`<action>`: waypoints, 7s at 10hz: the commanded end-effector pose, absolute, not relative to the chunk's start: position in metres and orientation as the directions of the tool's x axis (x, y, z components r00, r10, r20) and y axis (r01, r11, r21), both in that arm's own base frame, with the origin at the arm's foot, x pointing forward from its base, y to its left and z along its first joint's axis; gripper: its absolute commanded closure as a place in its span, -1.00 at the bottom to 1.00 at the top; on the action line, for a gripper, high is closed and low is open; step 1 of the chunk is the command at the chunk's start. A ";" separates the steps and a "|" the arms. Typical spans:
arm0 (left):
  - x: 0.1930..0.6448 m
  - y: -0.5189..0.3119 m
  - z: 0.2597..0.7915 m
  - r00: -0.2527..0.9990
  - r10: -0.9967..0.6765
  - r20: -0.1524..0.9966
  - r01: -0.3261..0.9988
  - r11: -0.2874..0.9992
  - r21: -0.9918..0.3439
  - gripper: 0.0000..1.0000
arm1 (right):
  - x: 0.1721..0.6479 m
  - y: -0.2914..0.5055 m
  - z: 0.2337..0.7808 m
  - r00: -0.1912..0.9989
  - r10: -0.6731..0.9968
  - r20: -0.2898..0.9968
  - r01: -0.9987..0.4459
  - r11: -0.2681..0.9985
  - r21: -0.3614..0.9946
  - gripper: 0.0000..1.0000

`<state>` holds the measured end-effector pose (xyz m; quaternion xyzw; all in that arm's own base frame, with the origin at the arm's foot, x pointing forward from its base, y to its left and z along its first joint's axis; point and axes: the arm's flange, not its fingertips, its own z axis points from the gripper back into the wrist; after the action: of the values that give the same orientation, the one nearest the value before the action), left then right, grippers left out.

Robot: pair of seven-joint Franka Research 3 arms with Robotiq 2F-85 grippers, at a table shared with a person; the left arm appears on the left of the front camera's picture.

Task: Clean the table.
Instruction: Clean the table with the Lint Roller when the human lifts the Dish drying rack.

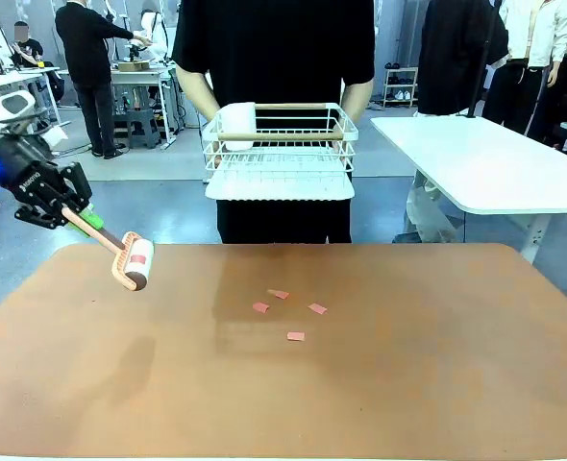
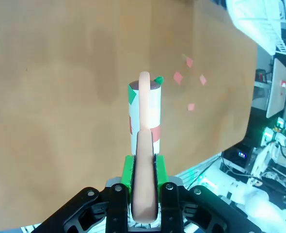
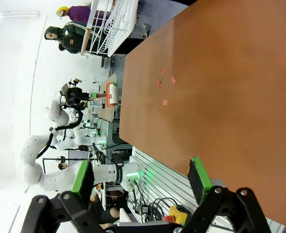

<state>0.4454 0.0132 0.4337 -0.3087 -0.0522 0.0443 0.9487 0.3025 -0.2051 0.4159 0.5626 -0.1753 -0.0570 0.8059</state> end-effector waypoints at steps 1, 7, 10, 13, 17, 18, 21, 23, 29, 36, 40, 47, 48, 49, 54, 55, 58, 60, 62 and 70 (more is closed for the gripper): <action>0.445 0.016 0.445 0.984 0.143 0.106 -0.049 0.790 -0.611 0.58 | 0.302 -0.206 0.419 0.929 -0.291 0.227 -0.117 0.351 0.929 -1.00; 0.456 0.011 0.421 0.991 0.074 0.112 0.014 0.771 -0.637 0.58 | 0.302 -0.206 0.419 0.929 -0.291 0.227 -0.117 0.351 0.929 -1.00; 0.476 -0.009 0.387 0.992 0.085 0.090 -0.010 0.778 -0.628 0.58 | 0.302 -0.206 0.419 0.929 -0.291 0.227 -0.117 0.351 0.929 -1.00; 0.480 -0.019 0.364 0.995 0.051 0.090 0.023 0.743 -0.668 0.58 | 0.302 -0.206 0.419 0.929 -0.291 0.227 -0.117 0.351 0.929 -1.00; 0.506 -0.027 0.344 0.996 -0.009 0.090 0.069 0.720 -0.690 0.58 | 0.302 -0.206 0.419 0.929 -0.291 0.227 -0.117 0.351 0.929 -1.00; 0.516 -0.029 0.340 0.996 -0.012 0.085 0.068 0.715 -0.696 0.58 | 0.302 -0.206 0.419 0.929 -0.291 0.227 -0.117 0.351 0.929 -1.00; 0.543 -0.025 0.321 0.999 0.023 -0.026 -0.035 0.724 -0.689 0.58 | 0.302 -0.206 0.419 0.929 -0.291 0.227 -0.117 0.351 0.929 -1.00; 0.549 -0.029 0.310 1.000 0.013 0.004 -0.006 0.723 -0.691 0.58 | 0.302 -0.206 0.419 0.929 -0.291 0.227 -0.117 0.351 0.929 -1.00; 0.536 -0.074 0.297 0.999 0.042 -0.001 -0.031 0.732 -0.681 0.58 | 0.302 -0.206 0.419 0.929 -0.291 0.227 -0.117 0.351 0.929 -1.00; 0.542 -0.186 0.283 1.000 -0.015 -0.013 0.002 0.740 -0.672 0.58 | 0.302 -0.206 0.419 0.929 -0.291 0.227 -0.117 0.351 0.929 -1.00; 0.551 -0.236 0.276 1.000 -0.017 -0.003 0.010 0.739 -0.674 0.58 | 0.302 -0.206 0.419 0.929 -0.291 0.227 -0.117 0.351 0.929 -1.00; 0.555 -0.324 0.262 0.992 -0.121 -0.017 0.083 0.770 -0.633 0.58 | 0.302 -0.206 0.419 0.929 -0.291 0.227 -0.117 0.351 0.929 -1.00; 0.556 -0.333 0.261 0.994 -0.111 -0.006 0.084 0.779 -0.622 0.58 | 0.302 -0.206 0.419 0.929 -0.291 0.227 -0.117 0.351 0.929 -1.00; 0.557 -0.344 0.262 0.995 -0.104 -0.001 0.080 0.770 -0.634 0.58 | 0.302 -0.206 0.419 0.929 -0.291 0.227 -0.117 0.351 0.929 -1.00; 0.551 -0.379 0.262 0.992 -0.125 0.029 0.115 0.768 -0.630 0.58 | 0.302 -0.206 0.419 0.929 -0.291 0.227 -0.117 0.351 0.929 -1.00; 0.552 -0.377 0.266 0.992 -0.119 0.029 0.111 0.765 -0.634 0.58 | 0.302 -0.206 0.419 0.929 -0.291 0.227 -0.117 0.351 0.929 -1.00; 0.551 -0.379 0.284 0.992 -0.118 0.048 0.121 0.744 -0.658 0.58 | 0.302 -0.206 0.419 0.929 -0.291 0.227 -0.117 0.351 0.929 -1.00; 0.553 -0.369 0.321 0.990 -0.124 0.066 0.136 0.727 -0.673 0.58 | 0.302 -0.206 0.419 0.929 -0.291 0.227 -0.117 0.351 0.929 -1.00; 0.553 -0.355 0.357 0.987 -0.139 0.086 0.160 0.712 -0.684 0.58 | 0.302 -0.206 0.419 0.929 -0.291 0.227 -0.117 0.351 0.929 -1.00; 0.515 -0.277 0.413 0.998 -0.055 0.039 0.066 0.718 -0.693 0.58 | 0.302 -0.206 0.419 0.929 -0.291 0.227 -0.117 0.351 0.929 -1.00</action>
<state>0.5365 -0.3066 0.4007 -0.3740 -0.0161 -0.0503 0.9259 0.3021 -0.2057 0.4160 0.5619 -0.1757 -0.0580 0.8062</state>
